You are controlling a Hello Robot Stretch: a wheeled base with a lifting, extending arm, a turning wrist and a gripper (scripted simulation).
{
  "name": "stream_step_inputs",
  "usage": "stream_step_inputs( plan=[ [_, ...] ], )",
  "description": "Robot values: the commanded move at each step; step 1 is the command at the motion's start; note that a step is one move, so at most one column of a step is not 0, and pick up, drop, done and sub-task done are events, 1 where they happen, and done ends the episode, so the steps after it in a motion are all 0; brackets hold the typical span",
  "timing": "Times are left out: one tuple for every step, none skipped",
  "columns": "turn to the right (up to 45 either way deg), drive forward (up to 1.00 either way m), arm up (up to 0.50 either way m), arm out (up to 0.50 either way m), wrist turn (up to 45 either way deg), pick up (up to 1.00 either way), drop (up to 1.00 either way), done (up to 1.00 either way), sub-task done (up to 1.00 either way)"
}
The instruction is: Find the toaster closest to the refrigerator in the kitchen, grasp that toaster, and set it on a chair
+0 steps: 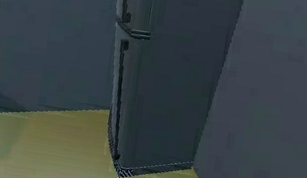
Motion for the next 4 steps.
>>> stream_step_inputs(
  plan=[
    [0.0,0.40,0.00,0.00,0.0,0.00,0.00,0.00,0.00],
    [-45.0,0.00,0.00,0.00,0.0,0.00,0.00,0.00,0.00],
    [-45.0,0.00,0.00,0.00,0.0,0.00,0.00,0.00,0.00],
    [-30.0,0.00,0.00,0.00,0.0,0.00,0.00,0.00,0.00]
  ],
)
